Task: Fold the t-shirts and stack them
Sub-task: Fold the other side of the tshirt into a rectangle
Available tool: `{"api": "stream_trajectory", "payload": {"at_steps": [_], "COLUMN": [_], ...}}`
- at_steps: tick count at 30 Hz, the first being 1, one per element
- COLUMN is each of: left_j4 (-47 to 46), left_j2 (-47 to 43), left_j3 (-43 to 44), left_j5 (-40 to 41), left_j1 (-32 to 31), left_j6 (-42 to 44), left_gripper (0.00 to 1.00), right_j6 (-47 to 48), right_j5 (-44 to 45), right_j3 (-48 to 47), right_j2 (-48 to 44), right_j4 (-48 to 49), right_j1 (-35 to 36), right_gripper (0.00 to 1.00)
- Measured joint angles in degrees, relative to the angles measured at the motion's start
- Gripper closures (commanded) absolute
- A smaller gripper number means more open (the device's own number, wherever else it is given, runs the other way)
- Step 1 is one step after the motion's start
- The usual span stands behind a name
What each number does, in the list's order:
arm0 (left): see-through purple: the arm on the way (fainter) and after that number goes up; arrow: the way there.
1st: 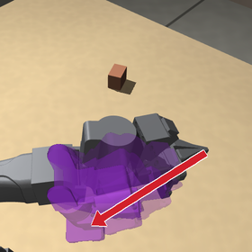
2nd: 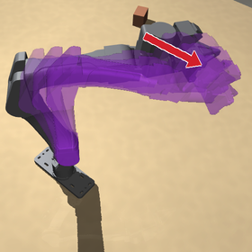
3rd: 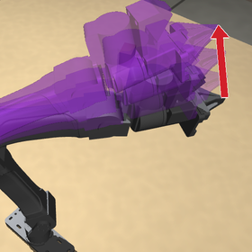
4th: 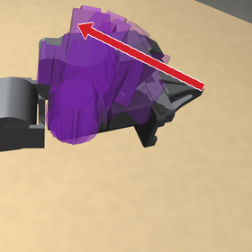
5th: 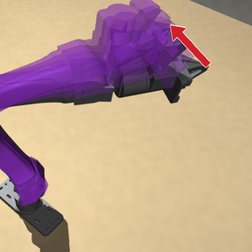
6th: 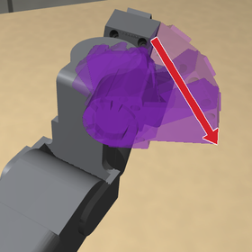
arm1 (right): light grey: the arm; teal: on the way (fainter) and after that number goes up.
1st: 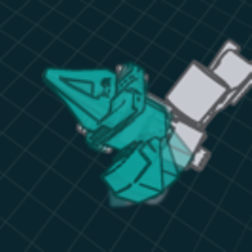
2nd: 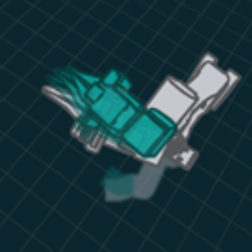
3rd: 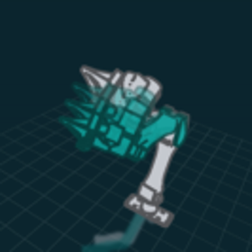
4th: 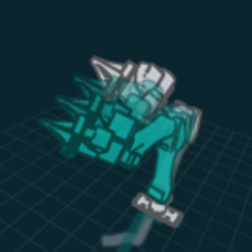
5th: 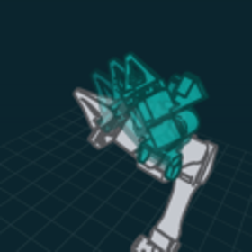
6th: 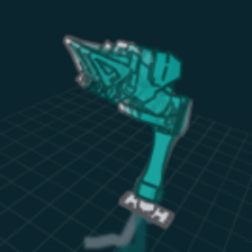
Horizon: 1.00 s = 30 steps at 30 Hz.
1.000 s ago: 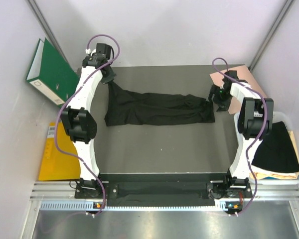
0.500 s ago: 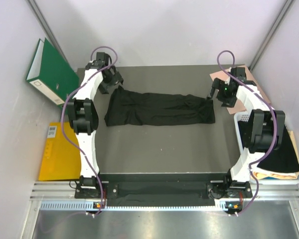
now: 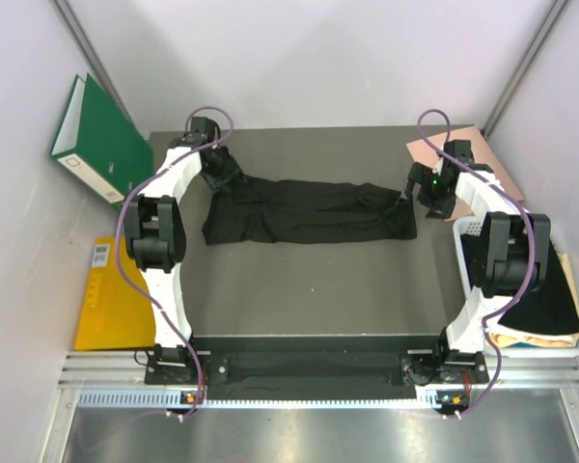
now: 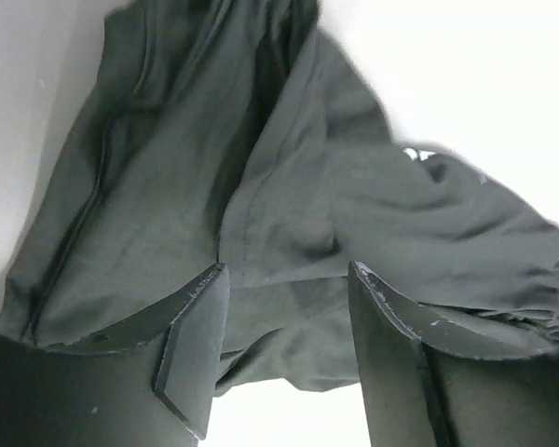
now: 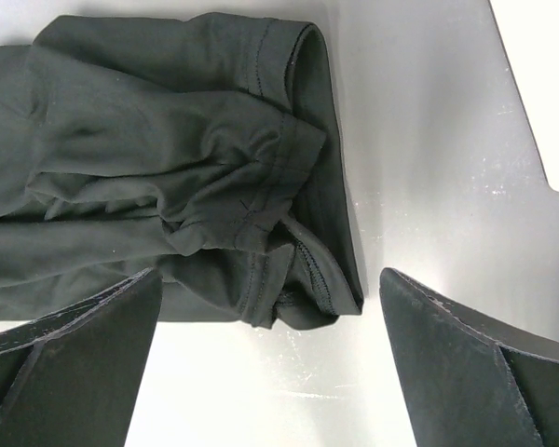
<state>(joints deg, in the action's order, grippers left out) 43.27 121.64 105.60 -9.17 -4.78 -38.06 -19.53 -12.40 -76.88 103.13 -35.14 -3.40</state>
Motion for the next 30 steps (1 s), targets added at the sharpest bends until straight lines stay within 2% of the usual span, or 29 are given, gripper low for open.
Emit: {"api": "stream_trajectory", "payload": {"at_steps": [3,5,7,8,9,14,18,19,30], "left_j4": [0.1,0.0,0.0,0.0,0.0,0.5,0.5,0.5,-1.1], "left_j2": [0.2,0.8,1.6,1.8,2.3,3.9,4.3,4.4,5.3], "left_j3": [-1.1,-1.1,-1.1,-1.1,-1.1,-1.2,-1.2,-1.2,-1.2], "left_j5": [0.0,0.0,0.2,0.3,0.7,2.1,2.8,2.8,1.1], "left_j1": [-0.2,-0.2,-0.3,-0.3,-0.4,-0.9,-1.4,-1.5,-2.5], "left_j6": [-0.2,-0.4,-0.2,-0.1,-0.1,0.3,0.3,0.3,0.2], "left_gripper": [0.58,0.63,0.61,0.49,0.47,0.48,0.79,1.00,1.00], "right_j6": [0.0,0.0,0.0,0.0,0.0,0.0,0.0,0.0,0.0], "right_j5": [-0.1,-0.1,-0.1,-0.1,-0.1,-0.1,-0.1,-0.2,-0.9], "right_j3": [0.0,0.0,0.0,0.0,0.0,0.0,0.0,0.1,2.0], "right_j2": [0.0,0.0,0.0,0.0,0.0,0.0,0.0,0.0,-0.2], "right_j4": [0.0,0.0,-0.1,-0.1,-0.1,-0.1,0.0,0.0,0.2], "right_j1": [0.0,0.0,0.0,0.0,0.0,0.0,0.0,0.0,0.0], "right_gripper": [0.00,0.00,0.00,0.00,0.00,0.00,0.00,0.00,0.01]}}
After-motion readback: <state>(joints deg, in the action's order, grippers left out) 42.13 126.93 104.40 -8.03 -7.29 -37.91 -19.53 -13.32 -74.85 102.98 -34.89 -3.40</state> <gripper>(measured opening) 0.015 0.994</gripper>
